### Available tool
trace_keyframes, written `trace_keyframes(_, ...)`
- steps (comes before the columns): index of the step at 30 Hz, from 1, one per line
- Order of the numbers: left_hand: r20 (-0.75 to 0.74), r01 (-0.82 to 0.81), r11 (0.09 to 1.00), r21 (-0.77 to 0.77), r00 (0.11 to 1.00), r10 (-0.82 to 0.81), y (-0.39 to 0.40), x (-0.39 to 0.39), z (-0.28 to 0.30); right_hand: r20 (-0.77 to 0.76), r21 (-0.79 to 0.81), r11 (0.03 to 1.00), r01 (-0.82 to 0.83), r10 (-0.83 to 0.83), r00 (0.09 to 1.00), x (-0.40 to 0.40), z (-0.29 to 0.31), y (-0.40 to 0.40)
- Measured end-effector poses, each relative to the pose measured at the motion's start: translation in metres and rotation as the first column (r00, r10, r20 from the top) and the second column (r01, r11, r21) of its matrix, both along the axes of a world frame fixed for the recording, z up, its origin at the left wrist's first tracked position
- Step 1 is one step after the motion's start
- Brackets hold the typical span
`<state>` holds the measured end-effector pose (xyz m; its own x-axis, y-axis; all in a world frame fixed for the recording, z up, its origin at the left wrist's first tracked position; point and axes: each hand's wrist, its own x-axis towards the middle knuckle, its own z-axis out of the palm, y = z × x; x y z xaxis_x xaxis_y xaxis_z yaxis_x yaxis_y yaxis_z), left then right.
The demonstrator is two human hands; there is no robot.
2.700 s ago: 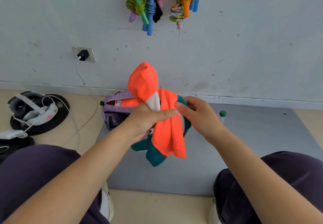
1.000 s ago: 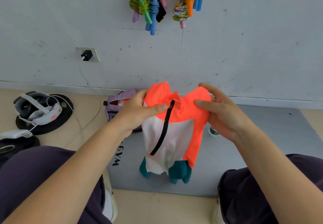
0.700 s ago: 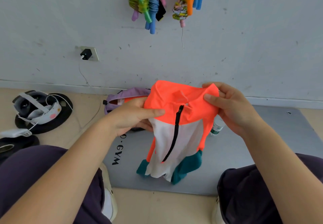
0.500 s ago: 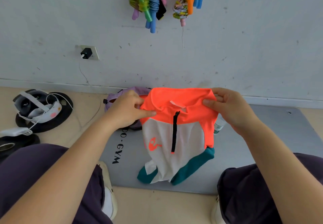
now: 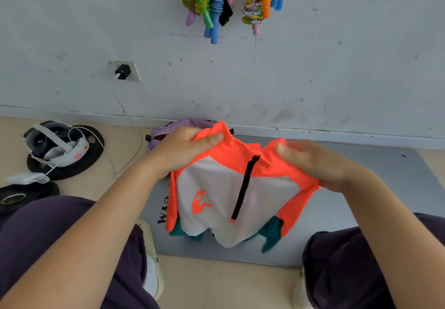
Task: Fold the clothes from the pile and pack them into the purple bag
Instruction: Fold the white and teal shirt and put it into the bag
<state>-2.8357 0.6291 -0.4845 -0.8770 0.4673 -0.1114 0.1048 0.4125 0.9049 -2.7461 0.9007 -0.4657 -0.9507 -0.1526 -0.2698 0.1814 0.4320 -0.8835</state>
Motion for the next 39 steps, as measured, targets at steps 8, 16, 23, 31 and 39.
trace_keyframes(8, 0.066, 0.116, 0.981, -0.158, 0.992, -0.107, -0.016, -0.003, -0.005, 0.102, -0.101, 0.995, -0.011, 0.021, 0.995, 0.003, -0.012, 0.011)
trace_keyframes(16, 0.203, 0.203, 0.979, 0.011, 0.958, -0.201, -0.023, 0.001, -0.005, 0.179, -0.124, 0.99, -0.069, 0.091, 0.98, 0.005, -0.012, 0.016)
trace_keyframes(23, 0.127, 0.082, 0.997, -0.015, 0.989, -0.08, -0.013, 0.018, -0.003, 0.143, -0.085, 0.99, -0.115, 0.127, 0.982, 0.011, -0.01, 0.033)
trace_keyframes(31, 0.224, 0.332, 0.908, -0.254, 0.934, -0.279, -0.035, 0.012, 0.01, 0.181, -0.158, 0.984, -0.086, 0.115, 0.977, 0.013, -0.009, 0.027)
trace_keyframes(39, 0.183, 0.144, 0.988, 0.057, 0.971, -0.152, -0.031, 0.01, 0.005, 0.154, -0.077, 0.99, -0.122, 0.133, 0.979, 0.015, -0.012, 0.03)
